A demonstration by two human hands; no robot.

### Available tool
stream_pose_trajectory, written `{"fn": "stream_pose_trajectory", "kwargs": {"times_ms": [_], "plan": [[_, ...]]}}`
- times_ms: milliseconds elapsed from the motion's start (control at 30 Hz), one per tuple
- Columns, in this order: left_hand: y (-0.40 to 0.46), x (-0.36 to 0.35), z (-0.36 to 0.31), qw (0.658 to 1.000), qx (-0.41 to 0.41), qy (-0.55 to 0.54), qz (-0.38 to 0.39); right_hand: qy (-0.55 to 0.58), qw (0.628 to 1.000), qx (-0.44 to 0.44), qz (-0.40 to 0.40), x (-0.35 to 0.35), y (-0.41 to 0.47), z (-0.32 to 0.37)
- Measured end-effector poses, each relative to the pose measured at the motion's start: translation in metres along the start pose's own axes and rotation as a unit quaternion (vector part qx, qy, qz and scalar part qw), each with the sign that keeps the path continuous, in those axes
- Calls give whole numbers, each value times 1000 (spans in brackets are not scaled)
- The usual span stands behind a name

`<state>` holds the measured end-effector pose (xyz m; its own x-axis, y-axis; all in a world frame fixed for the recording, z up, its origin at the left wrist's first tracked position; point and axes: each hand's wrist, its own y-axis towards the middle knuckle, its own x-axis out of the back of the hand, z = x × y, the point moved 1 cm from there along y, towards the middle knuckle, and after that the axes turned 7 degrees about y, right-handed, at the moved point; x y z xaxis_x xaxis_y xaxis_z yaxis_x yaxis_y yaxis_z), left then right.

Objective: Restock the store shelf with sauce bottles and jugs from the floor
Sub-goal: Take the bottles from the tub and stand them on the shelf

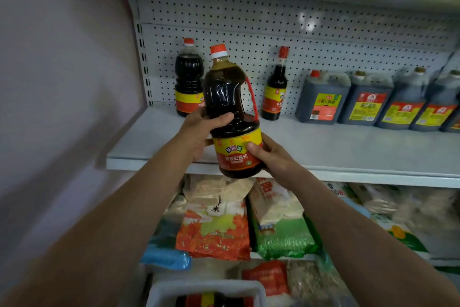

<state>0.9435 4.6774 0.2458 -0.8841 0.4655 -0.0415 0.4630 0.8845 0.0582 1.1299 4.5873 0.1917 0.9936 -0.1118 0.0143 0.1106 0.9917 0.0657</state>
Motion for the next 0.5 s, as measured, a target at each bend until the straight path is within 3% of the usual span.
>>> {"fn": "stream_pose_trajectory", "kwargs": {"times_ms": [500], "plan": [[118,29,44,992,-37,102,63,-6,997,14,-69,4,97,-42]]}}
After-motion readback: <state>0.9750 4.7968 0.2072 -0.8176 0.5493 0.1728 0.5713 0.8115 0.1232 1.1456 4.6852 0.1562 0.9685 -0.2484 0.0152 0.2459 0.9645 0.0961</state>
